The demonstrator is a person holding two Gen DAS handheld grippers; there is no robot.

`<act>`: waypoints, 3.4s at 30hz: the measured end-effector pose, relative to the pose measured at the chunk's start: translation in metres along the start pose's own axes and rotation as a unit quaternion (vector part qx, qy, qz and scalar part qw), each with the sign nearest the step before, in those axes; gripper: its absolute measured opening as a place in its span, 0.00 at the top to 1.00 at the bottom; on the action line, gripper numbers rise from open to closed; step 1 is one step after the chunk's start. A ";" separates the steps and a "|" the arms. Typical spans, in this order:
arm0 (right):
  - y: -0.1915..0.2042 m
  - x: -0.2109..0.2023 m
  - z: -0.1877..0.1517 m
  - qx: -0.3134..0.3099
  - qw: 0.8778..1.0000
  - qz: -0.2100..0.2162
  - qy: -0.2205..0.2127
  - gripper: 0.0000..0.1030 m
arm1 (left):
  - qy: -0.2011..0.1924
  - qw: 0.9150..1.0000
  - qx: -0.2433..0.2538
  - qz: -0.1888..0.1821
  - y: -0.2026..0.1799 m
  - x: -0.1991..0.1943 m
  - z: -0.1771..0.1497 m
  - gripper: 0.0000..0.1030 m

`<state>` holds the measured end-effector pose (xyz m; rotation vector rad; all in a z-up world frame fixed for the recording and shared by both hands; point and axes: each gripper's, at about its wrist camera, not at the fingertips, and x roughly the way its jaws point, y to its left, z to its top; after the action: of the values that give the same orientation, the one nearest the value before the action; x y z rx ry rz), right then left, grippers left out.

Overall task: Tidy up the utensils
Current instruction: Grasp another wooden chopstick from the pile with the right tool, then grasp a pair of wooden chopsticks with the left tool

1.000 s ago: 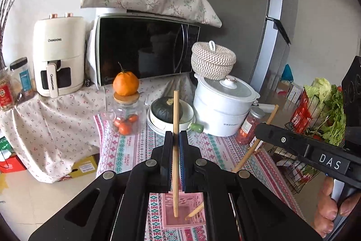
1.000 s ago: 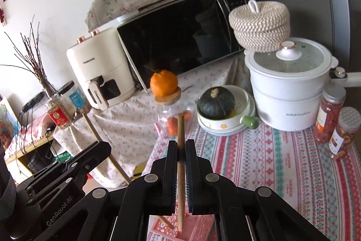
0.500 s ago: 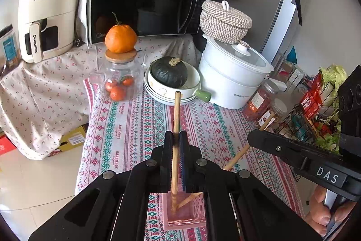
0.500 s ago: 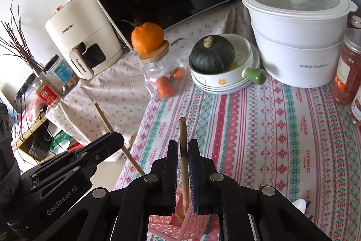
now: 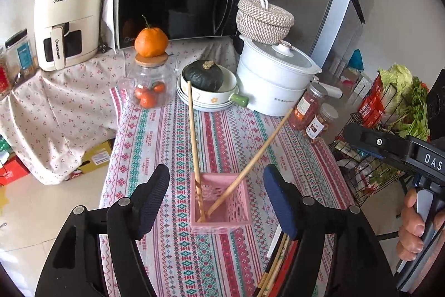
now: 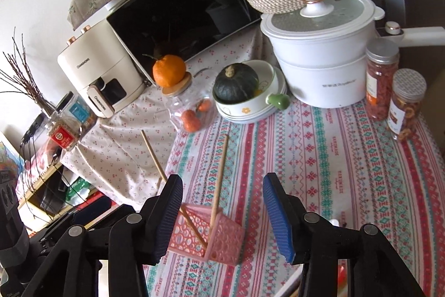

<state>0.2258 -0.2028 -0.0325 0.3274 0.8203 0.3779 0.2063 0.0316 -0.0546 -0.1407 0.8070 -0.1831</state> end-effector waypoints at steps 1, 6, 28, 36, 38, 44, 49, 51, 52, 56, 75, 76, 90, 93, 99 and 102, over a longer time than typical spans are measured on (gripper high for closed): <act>-0.004 -0.003 -0.005 -0.002 1.000 -0.015 0.006 0.43 | 0.007 1.000 0.006 0.000 -0.004 -0.003 -0.007 0.26; -0.026 -0.004 -0.037 -0.009 0.996 -0.078 0.051 0.35 | 0.049 0.998 0.027 -0.005 -0.020 -0.005 -0.041 0.21; -0.129 0.052 -0.121 0.053 0.955 -0.176 0.234 0.32 | 0.192 0.980 0.055 -0.011 -0.054 0.061 -0.117 0.20; -0.131 0.082 -0.123 0.056 0.952 -0.181 0.240 0.36 | 0.203 0.978 0.035 -0.016 -0.044 0.067 -0.118 0.20; -0.127 0.087 -0.124 0.041 0.951 -0.195 0.237 0.42 | 0.204 0.978 0.029 -0.019 -0.042 0.067 -0.117 0.20; -0.115 0.092 -0.128 0.000 0.943 -0.229 0.243 0.63 | 0.203 0.978 0.027 -0.032 -0.040 0.062 -0.116 0.22; -0.127 0.085 -0.126 0.029 0.950 -0.194 0.244 0.92 | 0.205 0.977 0.042 -0.044 -0.048 0.056 -0.119 0.29; -0.138 0.076 -0.123 0.051 0.953 -0.178 0.239 0.95 | 0.206 0.976 0.048 -0.052 -0.055 0.056 -0.119 0.34; -0.140 0.070 -0.122 0.050 0.954 -0.179 0.233 0.95 | 0.208 0.975 0.052 -0.056 -0.060 0.056 -0.119 0.37; -0.146 0.043 -0.119 0.054 0.962 -0.160 0.214 0.95 | 0.225 0.967 0.089 -0.082 -0.092 0.066 -0.121 0.54; -0.157 0.000 -0.105 0.059 0.973 -0.120 0.187 0.95 | 0.283 0.941 0.174 -0.061 -0.186 0.168 -0.119 0.88; -0.159 0.001 -0.105 0.059 0.973 -0.120 0.188 0.95 | 0.285 0.940 0.177 -0.058 -0.188 0.171 -0.119 0.88; -0.159 0.002 -0.102 0.063 0.973 -0.120 0.185 0.95 | 0.289 0.941 0.170 -0.032 -0.198 0.193 -0.110 0.91; -0.152 -0.003 -0.101 0.054 0.976 -0.118 0.176 0.95 | 0.267 0.950 0.158 -0.029 -0.191 0.181 -0.108 0.91; -0.132 -0.011 -0.095 0.036 0.981 -0.115 0.153 0.94 | 0.208 0.966 0.149 -0.031 -0.170 0.133 -0.095 0.92; -0.117 -0.015 -0.092 0.021 0.984 -0.109 0.141 0.94 | 0.179 0.972 0.147 -0.032 -0.160 0.106 -0.087 0.92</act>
<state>0.1702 -0.3007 -0.1314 0.2216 1.1324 0.2034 0.1970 -0.1518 -0.1574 0.1507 1.1239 -0.3943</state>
